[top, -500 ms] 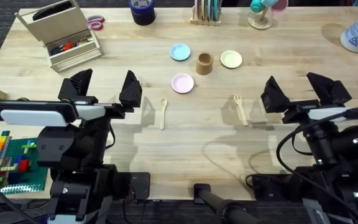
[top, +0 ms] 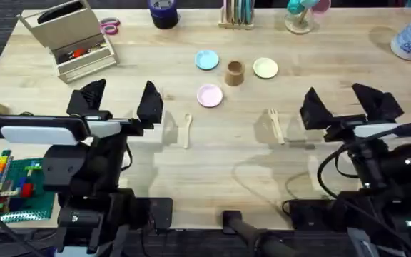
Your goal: Pick up a utensil and set it on the pink plate, then put the other utensil in the container.
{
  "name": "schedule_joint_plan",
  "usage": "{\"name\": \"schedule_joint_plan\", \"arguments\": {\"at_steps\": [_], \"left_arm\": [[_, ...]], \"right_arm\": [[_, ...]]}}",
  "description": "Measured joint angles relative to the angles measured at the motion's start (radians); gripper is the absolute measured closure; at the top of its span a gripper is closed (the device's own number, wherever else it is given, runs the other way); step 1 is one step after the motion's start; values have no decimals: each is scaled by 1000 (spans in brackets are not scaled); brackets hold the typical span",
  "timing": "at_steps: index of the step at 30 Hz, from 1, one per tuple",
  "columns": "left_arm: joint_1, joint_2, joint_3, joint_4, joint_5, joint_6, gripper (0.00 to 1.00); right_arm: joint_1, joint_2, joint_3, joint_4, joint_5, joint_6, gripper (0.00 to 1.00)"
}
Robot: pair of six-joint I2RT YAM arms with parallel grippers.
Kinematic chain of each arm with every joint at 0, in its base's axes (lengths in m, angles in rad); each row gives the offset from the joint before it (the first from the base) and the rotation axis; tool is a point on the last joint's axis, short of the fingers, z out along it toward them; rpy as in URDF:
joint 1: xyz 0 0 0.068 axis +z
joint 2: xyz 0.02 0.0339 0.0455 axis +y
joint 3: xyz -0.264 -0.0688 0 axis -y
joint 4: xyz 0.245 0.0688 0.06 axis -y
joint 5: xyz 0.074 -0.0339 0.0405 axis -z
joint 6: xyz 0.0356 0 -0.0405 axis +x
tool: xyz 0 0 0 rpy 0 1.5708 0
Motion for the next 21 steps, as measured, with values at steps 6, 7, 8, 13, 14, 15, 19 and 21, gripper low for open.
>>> {"name": "schedule_joint_plan", "arguments": {"at_steps": [6,7,8,13,14,15,19,21], "left_arm": [[0,0,0,-3,0,0,6],[0,0,0,-4,0,0,6],[0,0,0,-3,0,0,7],[0,0,0,-4,0,0,7],[0,0,0,-4,0,0,7],[0,0,0,-7,2,0,7],[0,0,0,-8,20,0,8],[0,0,0,-8,24,0,8]], "right_arm": [[0,0,0,0,0,0,3],[0,0,0,0,0,0,3],[0,0,0,0,0,0,3],[0,0,0,-1,0,0,3],[0,0,0,-2,0,0,3],[0,0,0,-5,0,0,3],[0,0,1,-13,0,0,3],[0,0,2,-14,0,0,3]]}}
